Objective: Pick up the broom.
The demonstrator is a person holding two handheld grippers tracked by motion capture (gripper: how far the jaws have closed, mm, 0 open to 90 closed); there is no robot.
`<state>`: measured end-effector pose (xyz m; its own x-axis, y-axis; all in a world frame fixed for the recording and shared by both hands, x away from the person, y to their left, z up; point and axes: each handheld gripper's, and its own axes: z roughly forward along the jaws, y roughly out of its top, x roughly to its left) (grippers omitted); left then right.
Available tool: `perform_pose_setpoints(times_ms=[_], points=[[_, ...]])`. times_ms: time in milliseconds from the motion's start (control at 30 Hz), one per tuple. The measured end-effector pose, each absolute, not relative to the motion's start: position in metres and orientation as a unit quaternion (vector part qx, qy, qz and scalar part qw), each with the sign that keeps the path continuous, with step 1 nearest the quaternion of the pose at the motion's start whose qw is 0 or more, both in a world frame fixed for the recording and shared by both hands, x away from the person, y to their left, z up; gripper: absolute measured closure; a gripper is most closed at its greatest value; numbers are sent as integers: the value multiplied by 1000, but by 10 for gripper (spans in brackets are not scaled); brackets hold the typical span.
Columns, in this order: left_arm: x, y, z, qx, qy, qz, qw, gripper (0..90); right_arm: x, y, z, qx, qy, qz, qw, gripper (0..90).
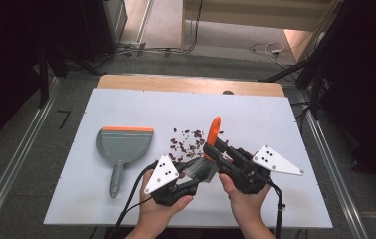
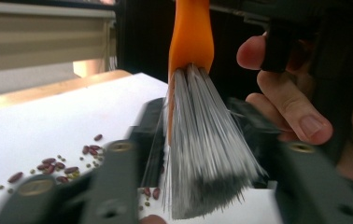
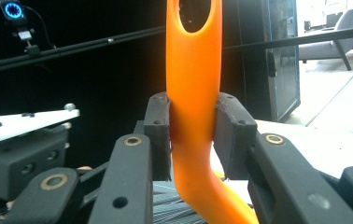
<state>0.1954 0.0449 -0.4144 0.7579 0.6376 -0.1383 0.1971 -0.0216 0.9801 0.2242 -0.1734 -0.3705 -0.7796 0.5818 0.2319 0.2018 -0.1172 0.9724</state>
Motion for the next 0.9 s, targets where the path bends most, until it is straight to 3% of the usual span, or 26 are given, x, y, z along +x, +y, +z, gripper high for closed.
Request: perform_pose_setpoints(times_ms=[67,167,400,533,600,900], points=[[195,45,-414,693,303,175,630,769,225,-174,-371,303,646,687,137,669],[198,47,-414,694,310,169,627,816,224,-173,-372,305,646,685,141,669],[202,57,-411,704,297,155,627,858,226,-171,-371,287,653,684,148,659],[206,69,-409,707,281,149,632,861,235,-176,-368,268,658,696,106,471],[207,72,-409,709,278,150,630,862,239,-181,-367,263,661,696,94,446],[217,105,-401,718,242,137,638,861,257,-201,-370,219,693,676,121,353]])
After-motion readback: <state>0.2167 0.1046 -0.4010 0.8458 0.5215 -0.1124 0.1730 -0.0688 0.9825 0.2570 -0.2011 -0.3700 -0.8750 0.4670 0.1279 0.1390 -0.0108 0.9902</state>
